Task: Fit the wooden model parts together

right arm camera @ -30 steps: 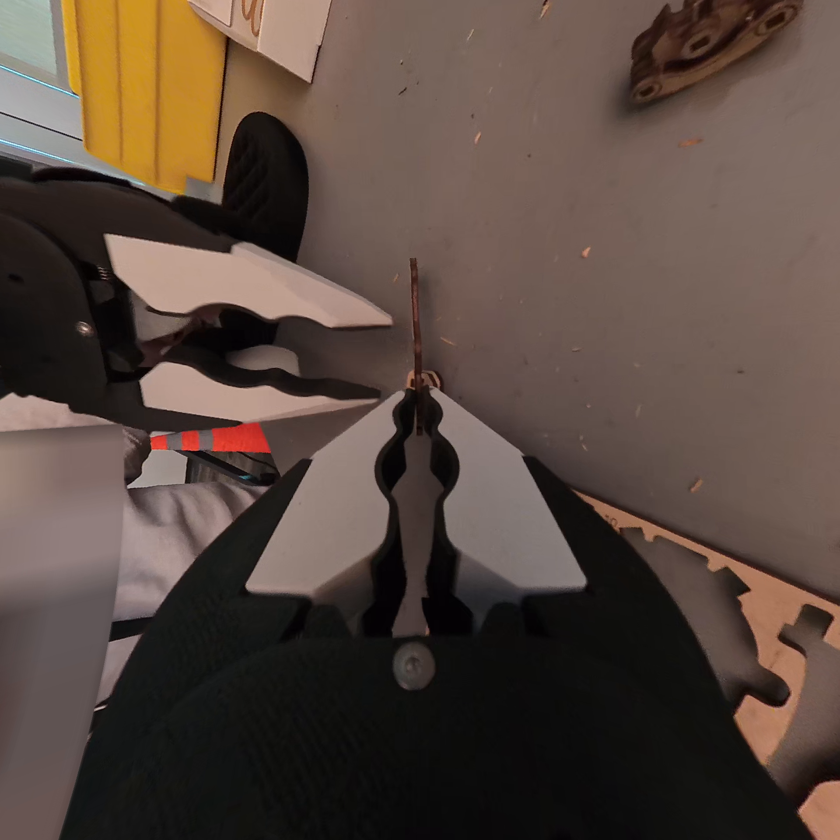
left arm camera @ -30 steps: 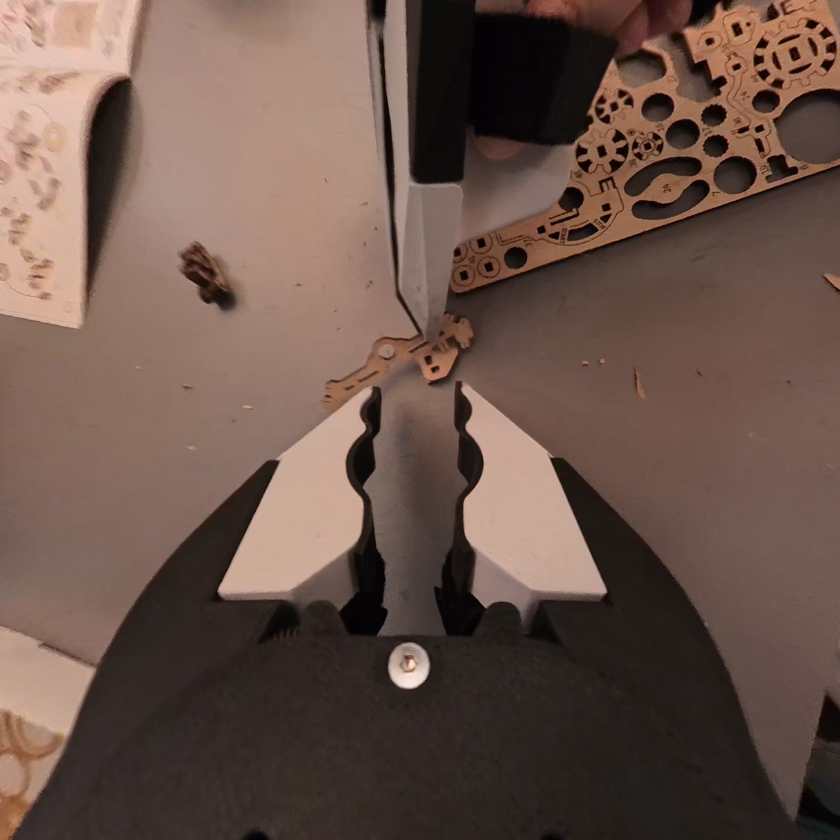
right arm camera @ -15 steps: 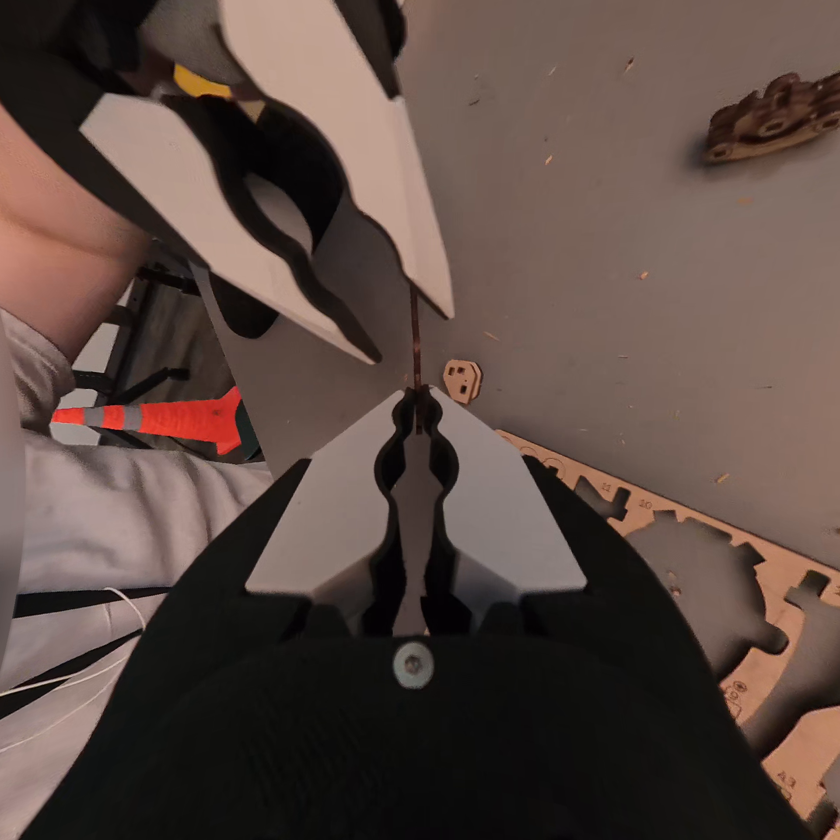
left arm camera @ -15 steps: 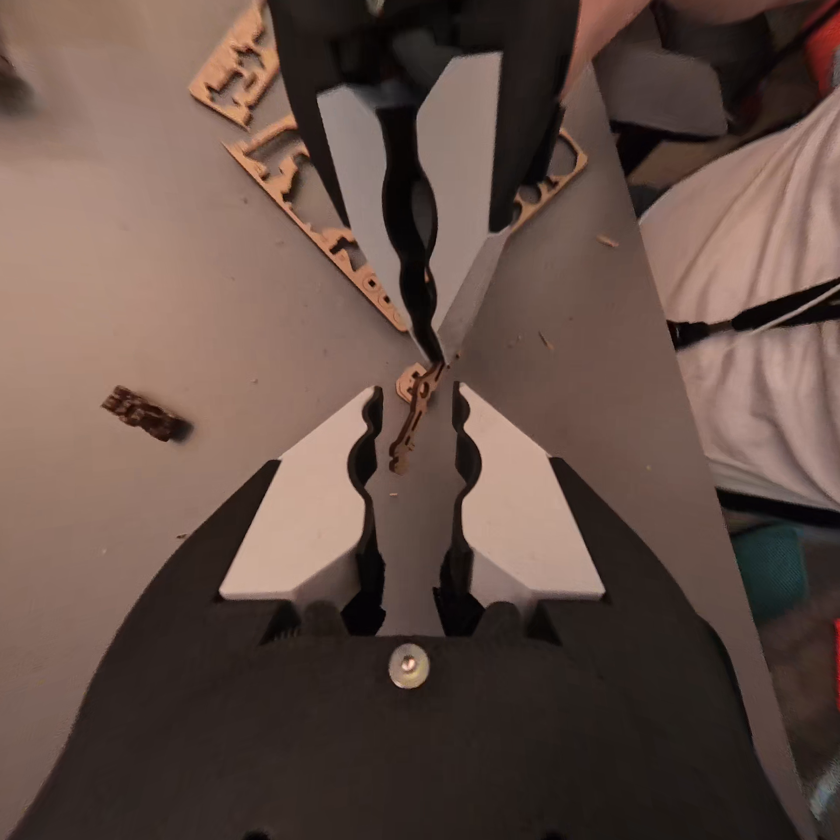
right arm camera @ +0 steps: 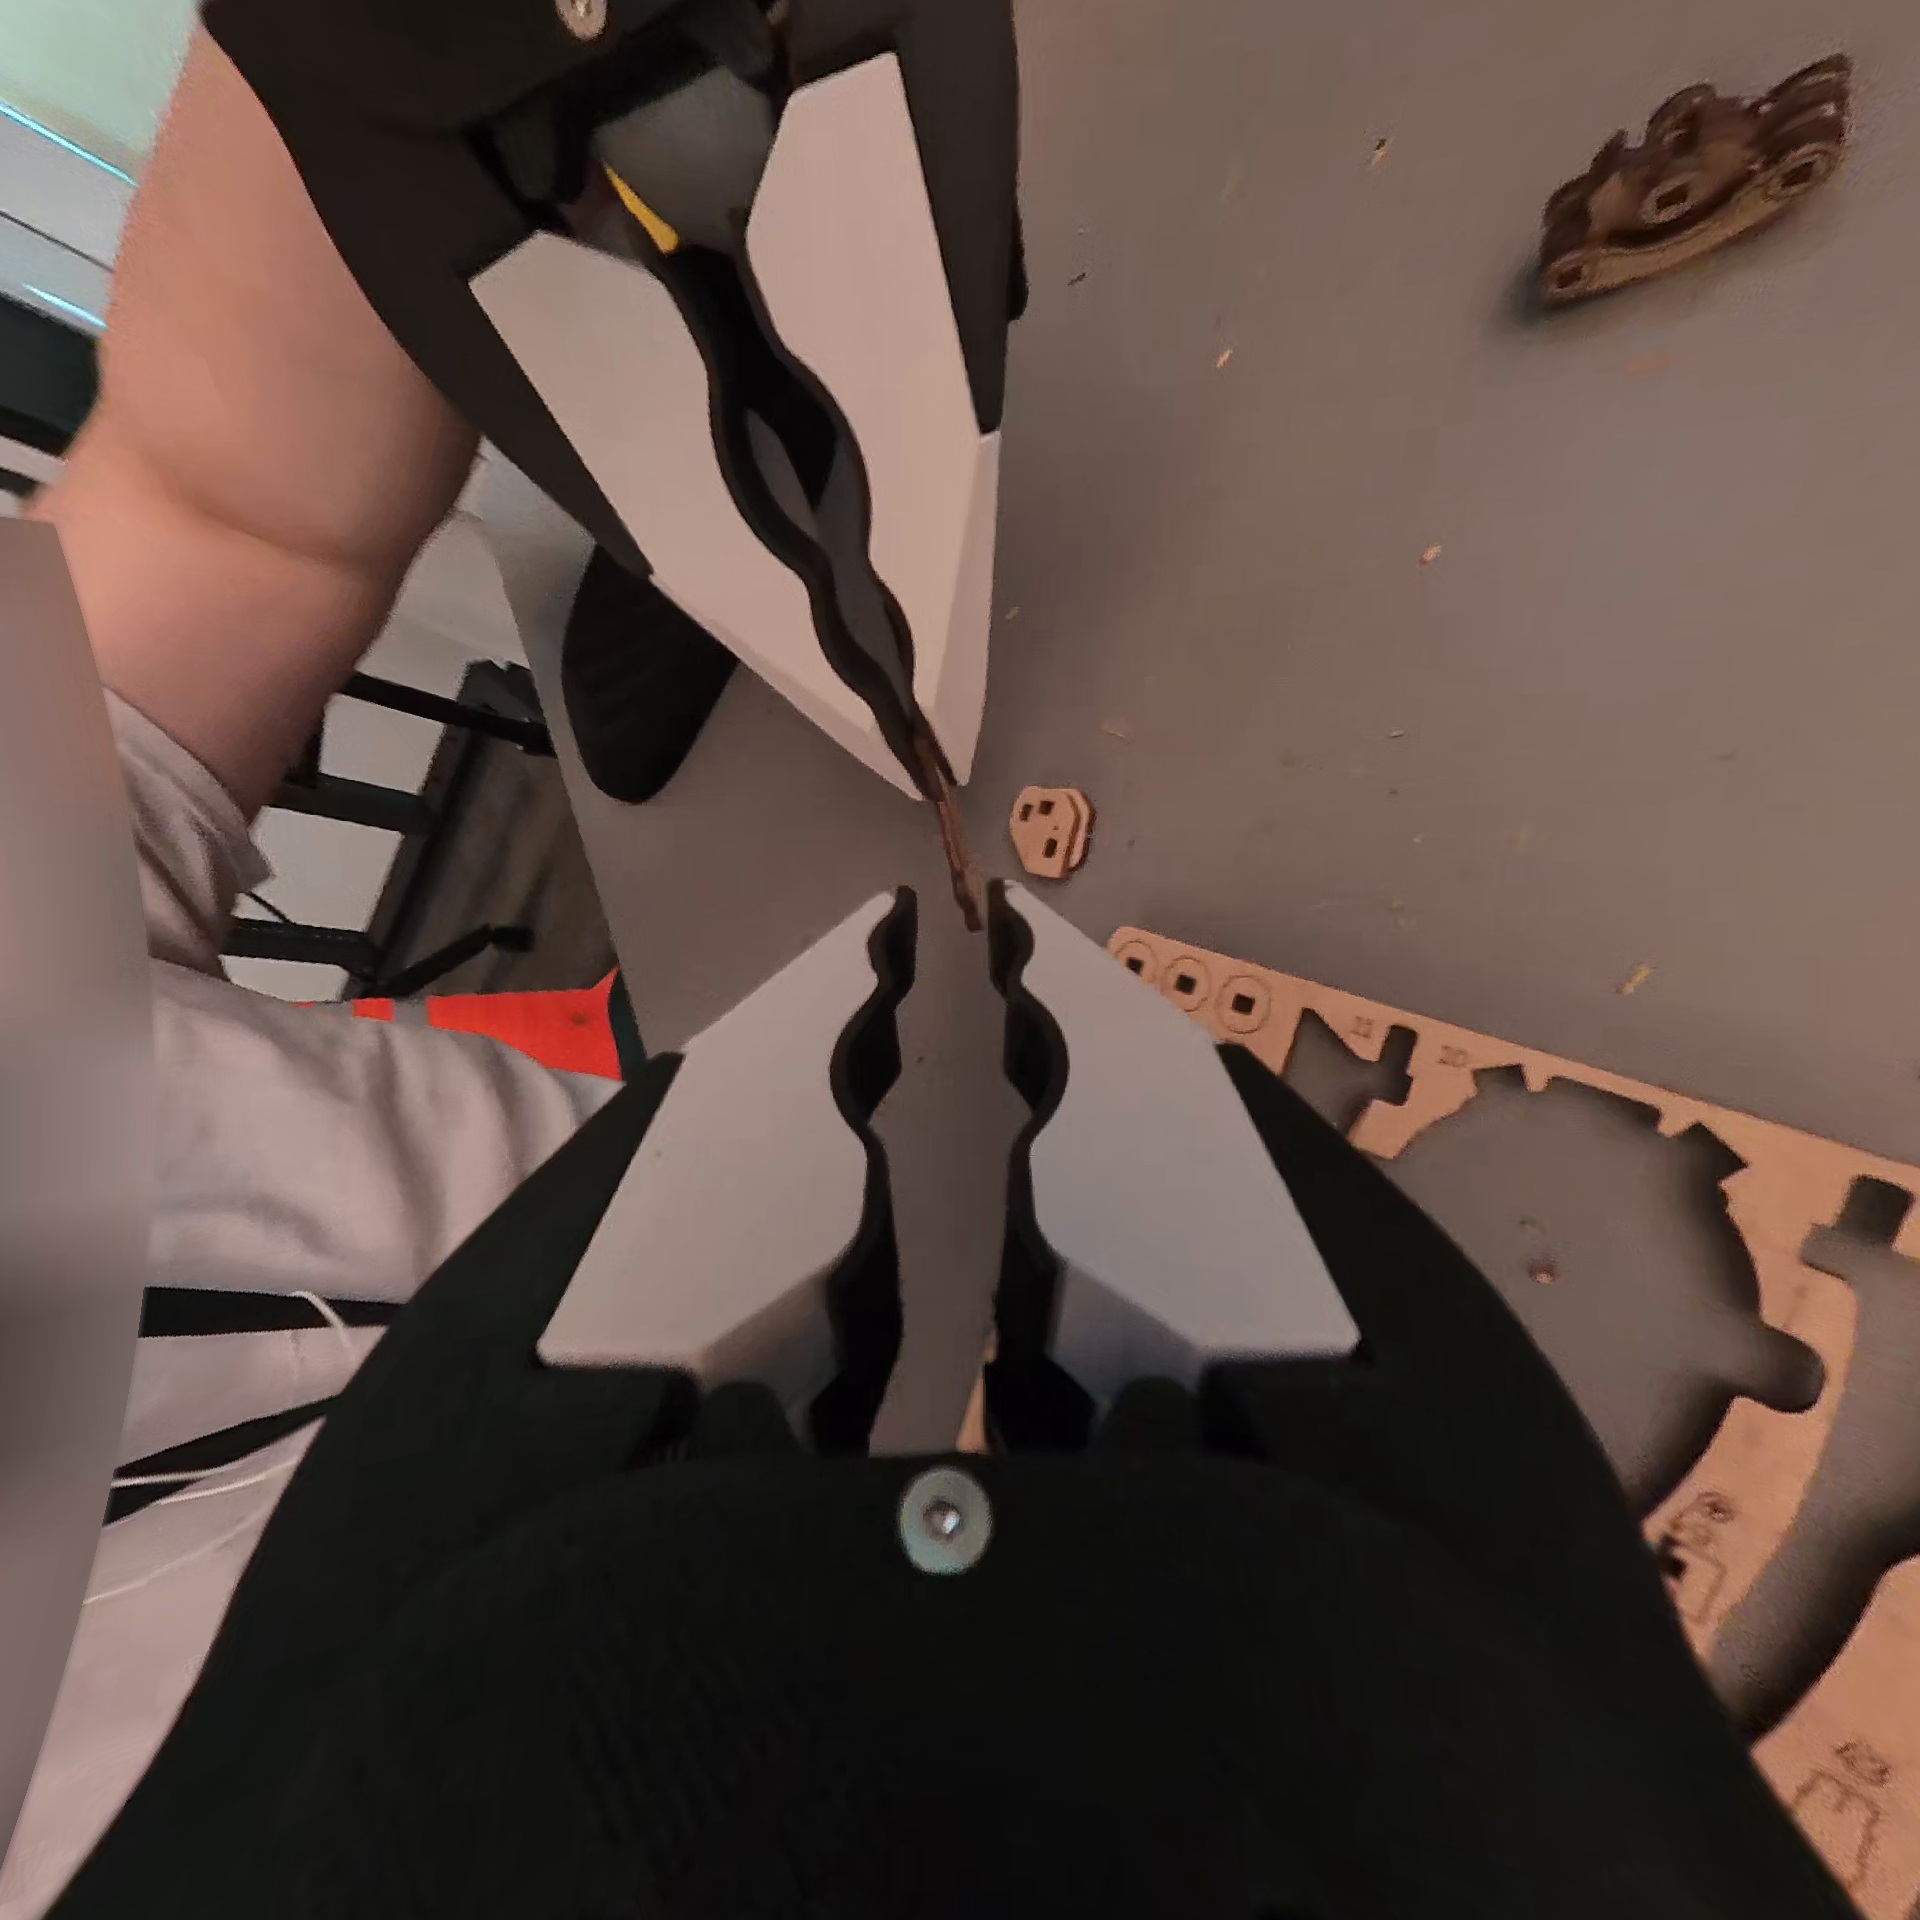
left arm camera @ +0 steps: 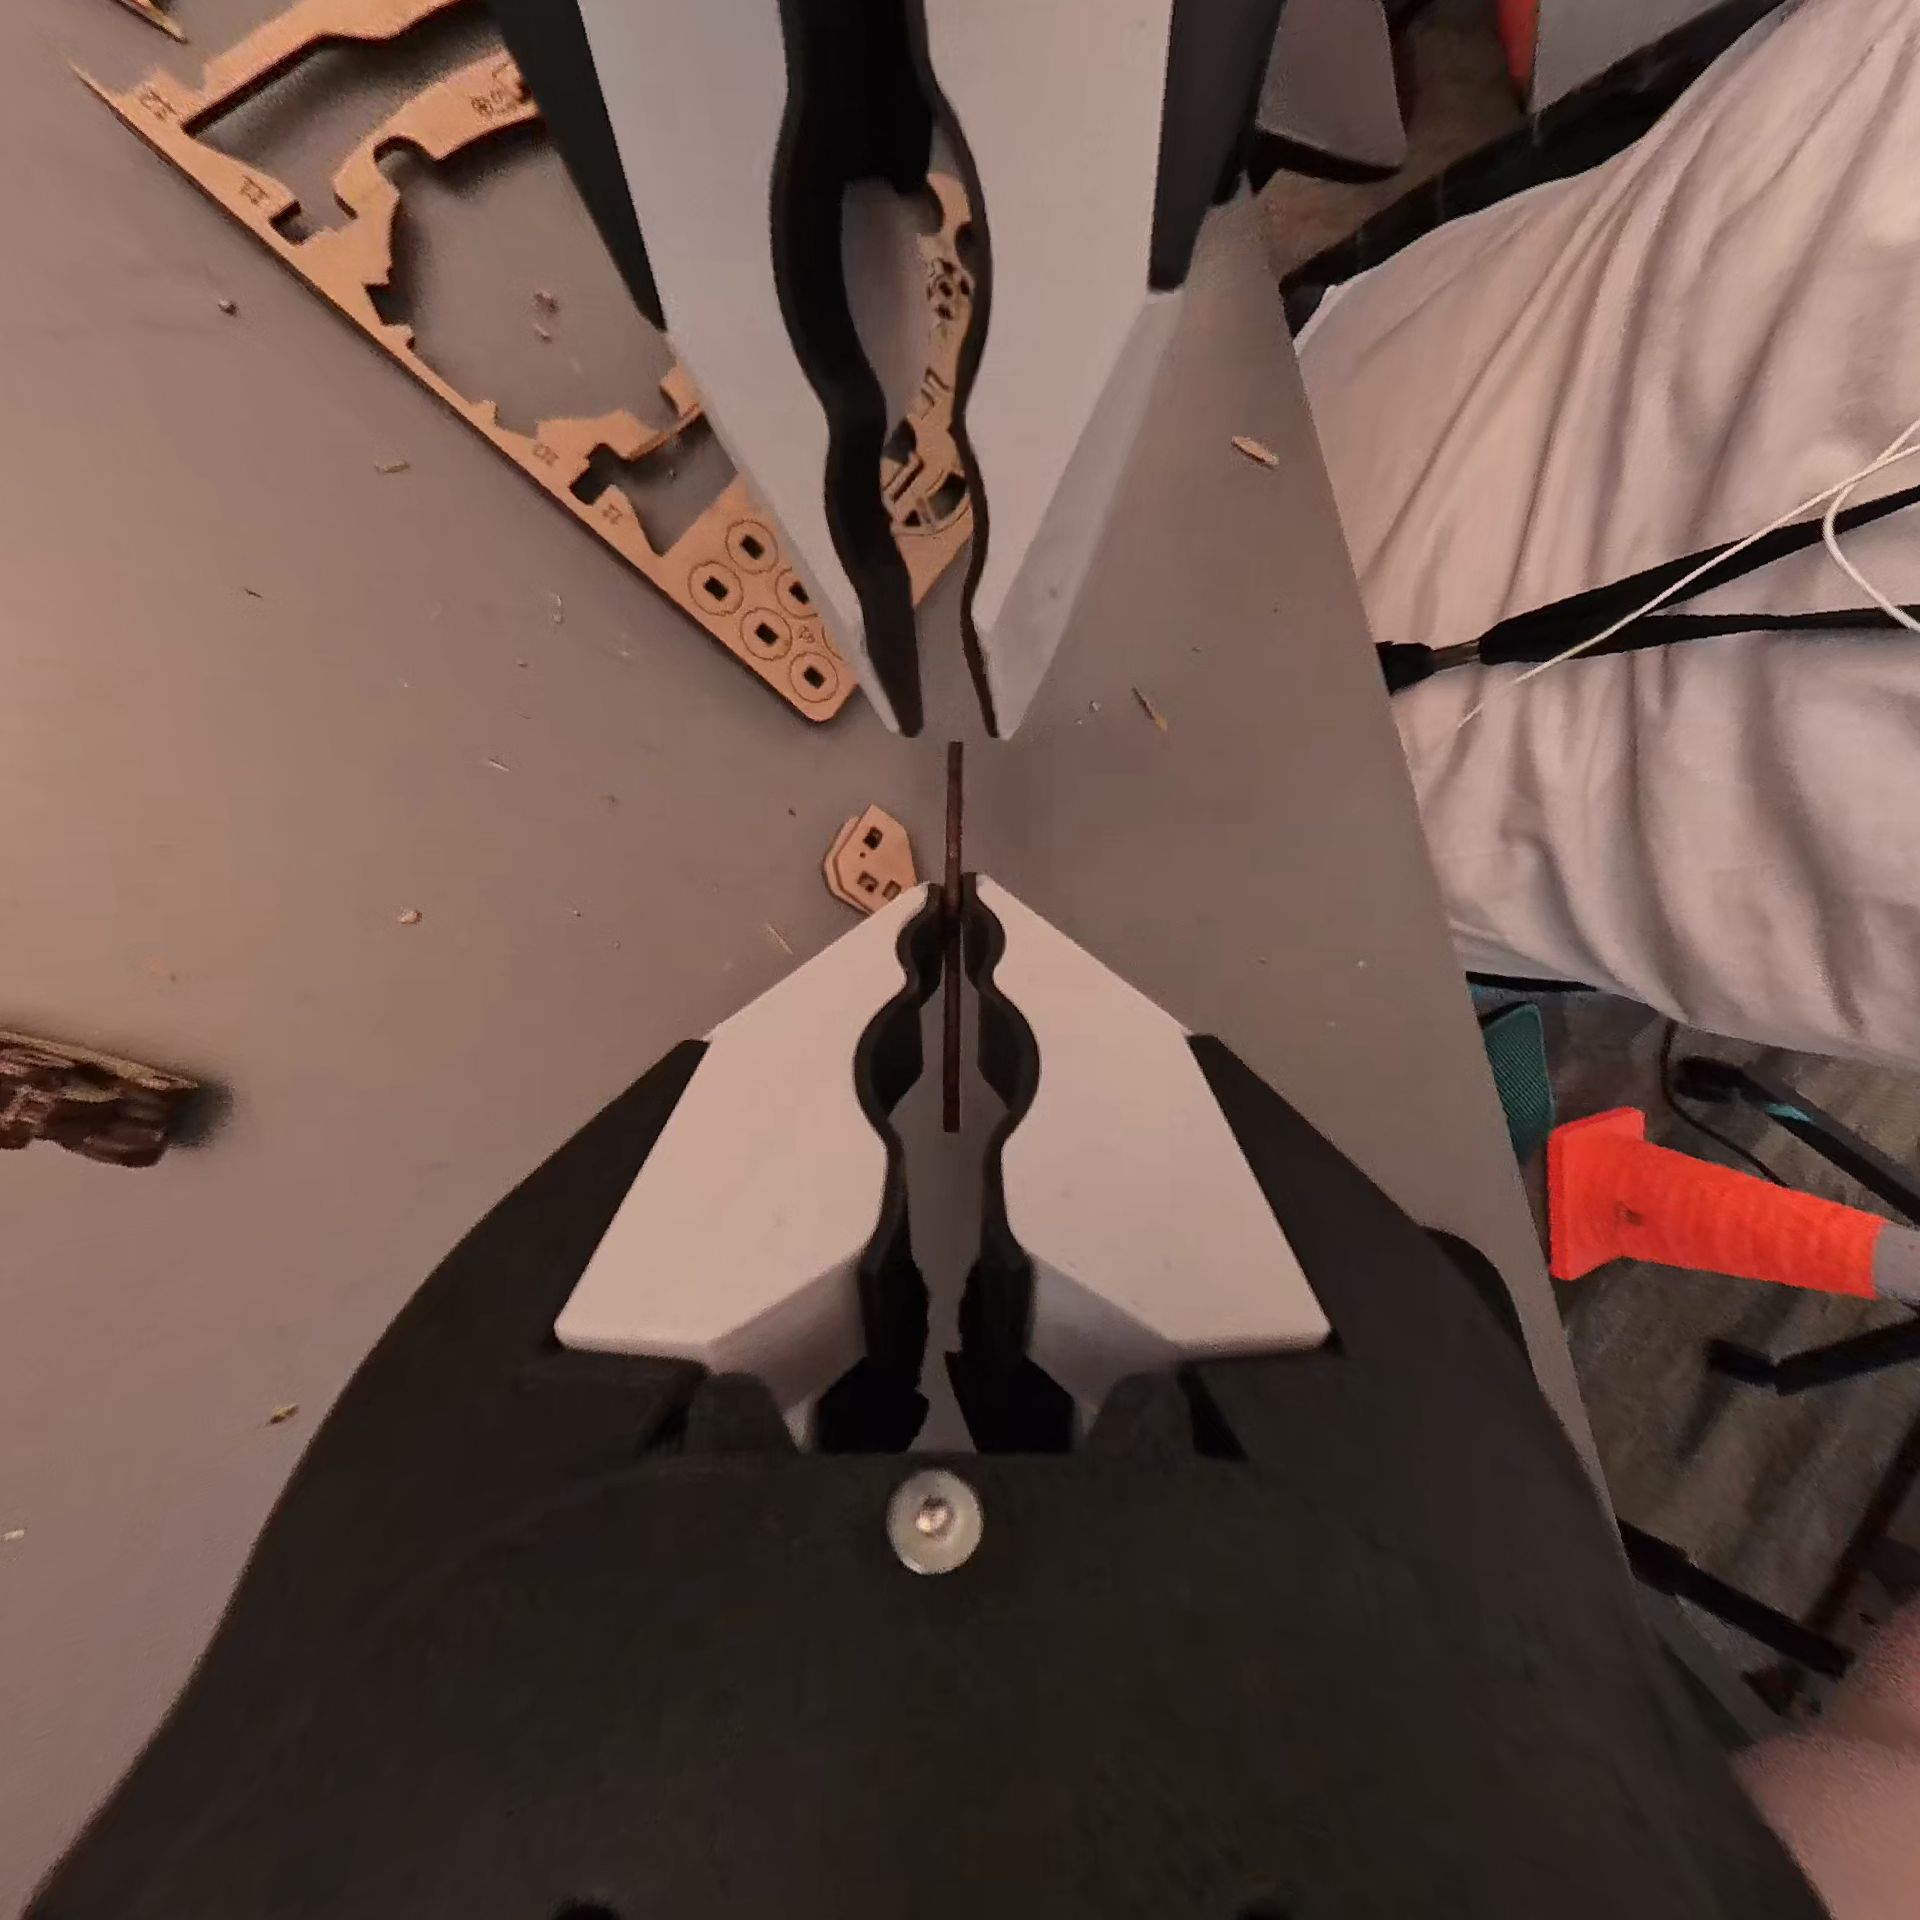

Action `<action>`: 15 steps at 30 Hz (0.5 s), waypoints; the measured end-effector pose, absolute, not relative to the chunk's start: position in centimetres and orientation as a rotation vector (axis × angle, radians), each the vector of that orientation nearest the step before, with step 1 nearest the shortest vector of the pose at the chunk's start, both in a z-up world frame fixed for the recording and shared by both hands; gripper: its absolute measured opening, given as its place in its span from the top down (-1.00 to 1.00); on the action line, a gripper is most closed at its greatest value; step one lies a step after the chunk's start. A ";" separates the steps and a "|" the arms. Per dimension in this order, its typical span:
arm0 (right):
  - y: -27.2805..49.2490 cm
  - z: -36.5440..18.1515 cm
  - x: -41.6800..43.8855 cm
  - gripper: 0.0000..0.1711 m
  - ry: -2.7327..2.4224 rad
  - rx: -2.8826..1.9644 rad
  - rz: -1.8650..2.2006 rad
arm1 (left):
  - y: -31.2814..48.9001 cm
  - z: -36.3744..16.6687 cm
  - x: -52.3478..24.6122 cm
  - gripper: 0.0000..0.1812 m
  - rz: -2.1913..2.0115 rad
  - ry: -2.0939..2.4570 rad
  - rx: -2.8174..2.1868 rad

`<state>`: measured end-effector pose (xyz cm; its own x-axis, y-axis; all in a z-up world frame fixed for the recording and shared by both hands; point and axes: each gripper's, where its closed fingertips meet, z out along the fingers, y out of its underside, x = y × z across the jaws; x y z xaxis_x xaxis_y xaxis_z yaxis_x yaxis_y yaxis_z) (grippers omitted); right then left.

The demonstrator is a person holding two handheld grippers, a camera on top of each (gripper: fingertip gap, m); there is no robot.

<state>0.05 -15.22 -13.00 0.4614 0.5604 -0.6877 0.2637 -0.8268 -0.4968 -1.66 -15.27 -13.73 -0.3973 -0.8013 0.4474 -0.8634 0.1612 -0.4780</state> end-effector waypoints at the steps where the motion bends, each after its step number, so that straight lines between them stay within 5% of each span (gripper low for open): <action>1: -15.1 -13.4 0.1 0.85 -0.725 -2.399 1.272 | -15.2 -13.8 -1.6 0.99 1.051 -2.315 1.659; 15: -14.8 -14.8 -0.5 0.97 -0.625 -2.430 1.384 | -14.5 -14.5 -1.0 0.99 0.970 -2.254 1.520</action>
<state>-0.47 -14.76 -14.84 0.4489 0.4946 -0.7442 0.2312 -0.8688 -0.4379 -0.98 -14.46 -14.47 -0.4221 -0.7241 0.5455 -0.8940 0.2325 -0.3831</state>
